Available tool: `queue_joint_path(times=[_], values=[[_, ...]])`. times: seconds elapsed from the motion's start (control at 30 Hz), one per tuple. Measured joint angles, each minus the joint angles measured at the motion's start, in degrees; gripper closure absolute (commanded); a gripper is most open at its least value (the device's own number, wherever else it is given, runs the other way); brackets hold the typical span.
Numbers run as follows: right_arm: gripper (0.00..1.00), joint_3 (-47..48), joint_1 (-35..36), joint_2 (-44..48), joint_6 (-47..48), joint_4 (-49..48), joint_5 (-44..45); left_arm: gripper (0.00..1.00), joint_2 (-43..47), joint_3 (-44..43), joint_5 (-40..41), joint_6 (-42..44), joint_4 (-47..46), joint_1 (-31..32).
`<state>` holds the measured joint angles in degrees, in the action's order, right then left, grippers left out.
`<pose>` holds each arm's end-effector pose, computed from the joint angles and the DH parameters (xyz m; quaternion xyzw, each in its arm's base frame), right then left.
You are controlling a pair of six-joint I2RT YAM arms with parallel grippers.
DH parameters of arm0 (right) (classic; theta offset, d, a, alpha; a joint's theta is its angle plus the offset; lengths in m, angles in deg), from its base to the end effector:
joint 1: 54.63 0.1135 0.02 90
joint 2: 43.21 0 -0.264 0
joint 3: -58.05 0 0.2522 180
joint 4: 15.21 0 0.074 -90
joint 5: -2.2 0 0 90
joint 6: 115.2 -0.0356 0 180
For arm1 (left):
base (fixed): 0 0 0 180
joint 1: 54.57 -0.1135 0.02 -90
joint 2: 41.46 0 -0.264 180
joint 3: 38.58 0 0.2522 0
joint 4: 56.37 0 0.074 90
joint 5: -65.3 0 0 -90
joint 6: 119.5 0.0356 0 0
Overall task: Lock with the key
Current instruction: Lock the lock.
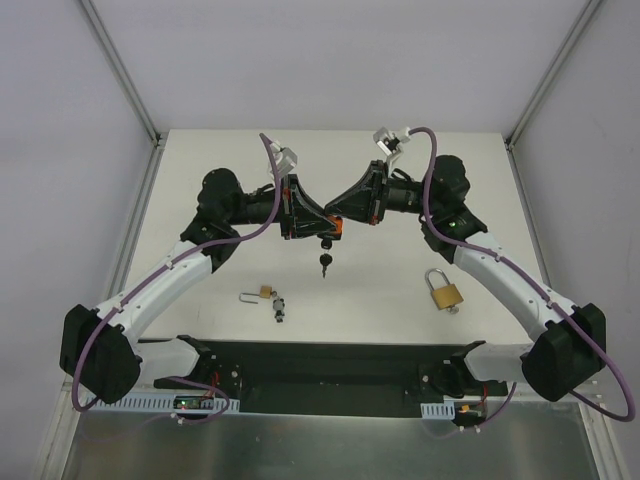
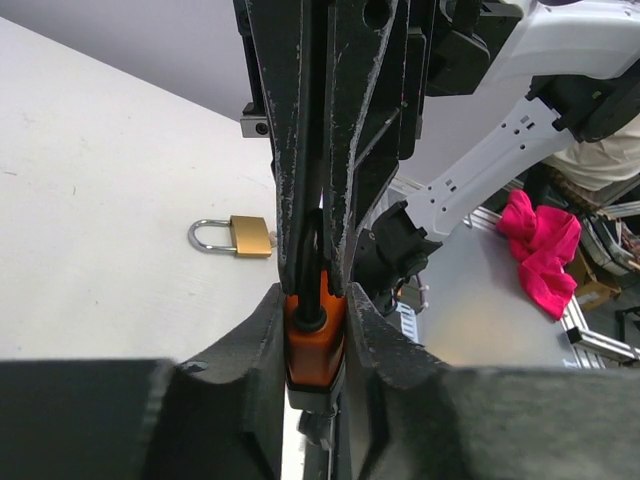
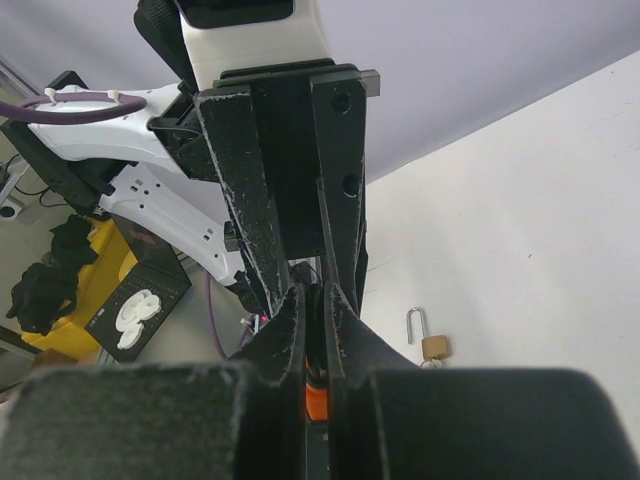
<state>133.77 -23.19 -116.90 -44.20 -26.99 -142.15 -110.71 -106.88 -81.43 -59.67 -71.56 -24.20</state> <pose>0.2323 0.1759 0.3984 -0.4168 0.5067 0.5532 0.5133 0.2173 -0.1618 0.3792 0.3759 0.5396 -0.6020 0.4528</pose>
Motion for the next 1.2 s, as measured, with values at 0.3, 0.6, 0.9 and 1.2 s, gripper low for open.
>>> queue_joint_path(times=[0.3,0.6,0.9,1.2], values=[[0.99,-0.92,0.07,0.04,-0.04,0.5,1.68,0.51,0.0,1.44,-0.28,0.52,-2.19,0.07],[0.99,-0.9,0.04,0.48,-0.04,0.5,2.14,0.54,-1.51,1.49,-1.53,0.76,-2.6,0.07],[0.99,-0.92,-0.11,0.68,0.42,0.94,2.45,1.0,-2.93,1.42,-3.06,0.17,-3.3,0.35],[0.6,-0.87,-0.11,0.5,-0.2,0.92,2.21,1.0,-3.28,1.31,-3.19,-0.28,-3.5,0.35]])
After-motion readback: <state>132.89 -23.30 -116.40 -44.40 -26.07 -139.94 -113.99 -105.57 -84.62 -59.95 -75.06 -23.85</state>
